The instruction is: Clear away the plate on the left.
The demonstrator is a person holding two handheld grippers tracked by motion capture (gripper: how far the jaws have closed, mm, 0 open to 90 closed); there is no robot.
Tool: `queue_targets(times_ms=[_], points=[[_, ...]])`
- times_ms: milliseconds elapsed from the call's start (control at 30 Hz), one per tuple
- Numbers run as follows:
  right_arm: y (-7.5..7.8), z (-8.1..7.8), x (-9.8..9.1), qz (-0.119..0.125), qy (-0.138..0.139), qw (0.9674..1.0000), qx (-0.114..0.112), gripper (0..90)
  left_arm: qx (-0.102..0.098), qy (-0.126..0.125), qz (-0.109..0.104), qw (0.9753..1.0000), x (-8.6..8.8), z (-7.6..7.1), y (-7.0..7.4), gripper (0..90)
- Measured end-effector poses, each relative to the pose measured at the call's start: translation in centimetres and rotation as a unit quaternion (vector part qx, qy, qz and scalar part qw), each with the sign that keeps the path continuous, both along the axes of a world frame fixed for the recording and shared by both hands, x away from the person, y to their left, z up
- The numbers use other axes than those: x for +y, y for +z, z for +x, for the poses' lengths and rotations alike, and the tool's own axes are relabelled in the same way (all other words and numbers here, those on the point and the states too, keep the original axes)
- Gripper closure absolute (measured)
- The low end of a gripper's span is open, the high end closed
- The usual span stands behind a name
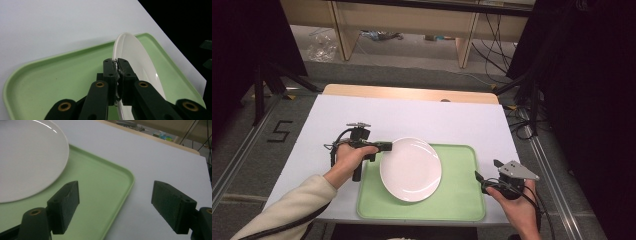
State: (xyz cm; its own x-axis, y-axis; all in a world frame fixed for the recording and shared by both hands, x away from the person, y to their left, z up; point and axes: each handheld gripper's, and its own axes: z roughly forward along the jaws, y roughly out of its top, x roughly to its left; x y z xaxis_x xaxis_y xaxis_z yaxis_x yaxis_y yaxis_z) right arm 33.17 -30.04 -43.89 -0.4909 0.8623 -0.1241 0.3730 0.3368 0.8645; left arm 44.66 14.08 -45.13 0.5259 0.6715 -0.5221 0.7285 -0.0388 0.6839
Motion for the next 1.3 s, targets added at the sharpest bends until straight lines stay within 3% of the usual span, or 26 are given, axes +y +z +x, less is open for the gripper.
queue_targets(times_ms=[267, 533, 633, 833, 967, 1033, 1100, 1167, 1300], points=[[0.0, 0.0, 0.0, 0.001, 0.001, 1.0, 0.001, 23.3, 0.022, 0.006, 0.006, 0.9997, 0.2, 0.3, -0.8, 84.0], [0.0, 0.0, 0.0, 0.001, 0.001, 1.0, 0.001, 23.3, 0.065, 0.004, 0.026, 0.9976, 0.2, 0.7, -2.3, 81.5], [0.0, -0.1, 0.1, 0.003, 0.002, 1.0, 0.008, 23.3, 0.071, 0.003, 0.04, 0.9967, 0.0, 0.7, -2.6, 80.5], [0.0, -0.1, 0.0, -0.001, 0.002, 1.0, 0.0, 23.3, 0.078, -0.01, 0.083, 0.9935, -0.3, 0.5, -3.3, 75.2], [0.0, -0.1, 0.0, -0.001, 0.002, 1.0, 0.0, 23.2, 0.055, -0.025, 0.096, 0.9935, -0.6, 0.3, -3.0, 66.5], [0.0, -0.1, 0.0, -0.001, 0.002, 1.0, 0.0, 23.2, 0.031, -0.034, 0.103, 0.9936, -0.8, 0.1, -2.9, 61.2], [0.0, -0.1, 0.0, 0.0, 0.002, 1.0, 0.0, 23.2, -0.006, -0.039, 0.1, 0.9942, -1.0, -0.3, -2.6, 55.9], [0.0, -0.1, 0.0, 0.0, 0.002, 1.0, 0.0, 23.2, -0.025, -0.045, 0.094, 0.9943, -0.8, -0.5, -2.2, 51.2], [0.0, -0.1, 0.0, 0.002, 0.001, 1.0, 0.003, 23.2, -0.076, -0.05, 0.083, 0.9924, 0.1, -1.5, -1.3, 44.0]])
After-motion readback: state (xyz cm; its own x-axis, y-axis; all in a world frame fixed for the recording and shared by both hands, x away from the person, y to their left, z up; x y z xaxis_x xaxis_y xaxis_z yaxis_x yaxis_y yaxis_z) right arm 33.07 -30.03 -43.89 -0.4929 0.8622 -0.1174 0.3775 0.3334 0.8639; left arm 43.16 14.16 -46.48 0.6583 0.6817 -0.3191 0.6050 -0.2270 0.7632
